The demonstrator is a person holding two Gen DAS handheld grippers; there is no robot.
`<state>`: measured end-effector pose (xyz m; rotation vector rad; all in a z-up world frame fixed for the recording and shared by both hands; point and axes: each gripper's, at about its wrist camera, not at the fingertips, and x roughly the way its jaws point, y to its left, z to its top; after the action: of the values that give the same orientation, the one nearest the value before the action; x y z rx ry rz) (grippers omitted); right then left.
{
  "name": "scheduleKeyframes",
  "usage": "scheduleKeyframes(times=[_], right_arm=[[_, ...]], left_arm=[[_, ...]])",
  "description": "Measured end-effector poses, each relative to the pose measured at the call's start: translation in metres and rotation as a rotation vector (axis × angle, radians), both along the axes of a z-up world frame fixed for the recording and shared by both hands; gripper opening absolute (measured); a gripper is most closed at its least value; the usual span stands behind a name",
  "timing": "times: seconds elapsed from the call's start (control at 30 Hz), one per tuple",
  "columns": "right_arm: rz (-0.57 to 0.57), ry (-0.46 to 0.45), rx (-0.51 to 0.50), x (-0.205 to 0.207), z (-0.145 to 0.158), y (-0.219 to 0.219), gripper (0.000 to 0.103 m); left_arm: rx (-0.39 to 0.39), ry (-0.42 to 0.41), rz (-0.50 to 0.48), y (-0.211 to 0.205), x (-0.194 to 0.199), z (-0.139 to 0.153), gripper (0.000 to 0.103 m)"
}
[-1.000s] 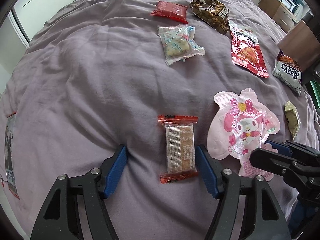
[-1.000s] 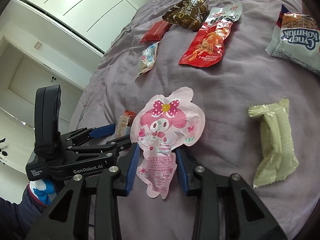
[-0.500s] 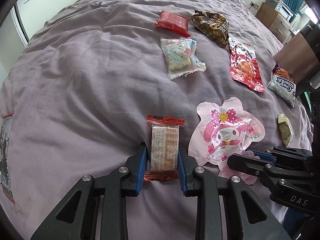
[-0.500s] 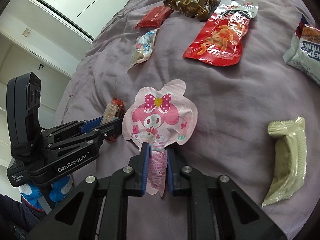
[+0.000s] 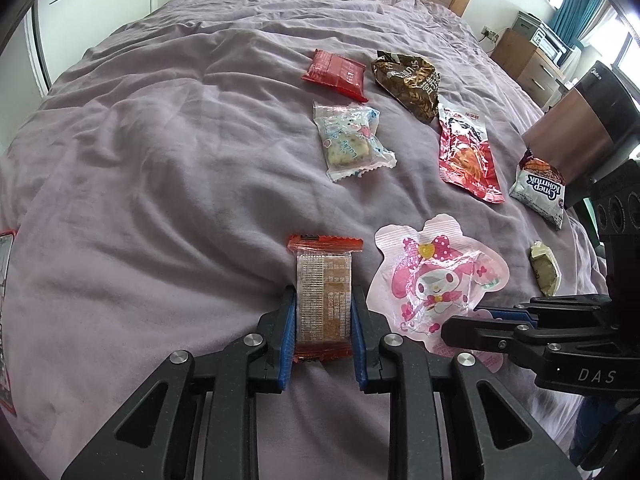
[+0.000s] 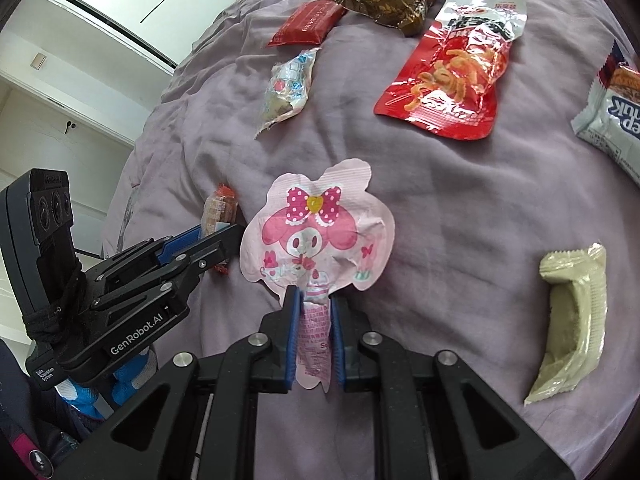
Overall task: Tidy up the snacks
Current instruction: 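Carry the wafer bar and pink bag together toward the green tray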
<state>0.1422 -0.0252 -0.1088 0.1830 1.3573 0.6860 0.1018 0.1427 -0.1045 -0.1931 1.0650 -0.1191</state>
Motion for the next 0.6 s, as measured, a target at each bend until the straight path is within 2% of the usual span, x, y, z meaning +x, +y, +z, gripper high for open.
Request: scheduleKeyframes(times=[0.23, 0.6], right_arm=[[0.024, 0.022, 0.022, 0.001, 0.002, -0.006, 0.053], [0.036, 0.007, 0.053, 0.001, 0.015, -0.015, 0.053]], left_arm=[[0.016, -0.053, -0.013, -0.004, -0.008, 0.007, 0.020], [-0.004, -0.077, 0.000, -0.003, -0.009, 0.012, 0.020]])
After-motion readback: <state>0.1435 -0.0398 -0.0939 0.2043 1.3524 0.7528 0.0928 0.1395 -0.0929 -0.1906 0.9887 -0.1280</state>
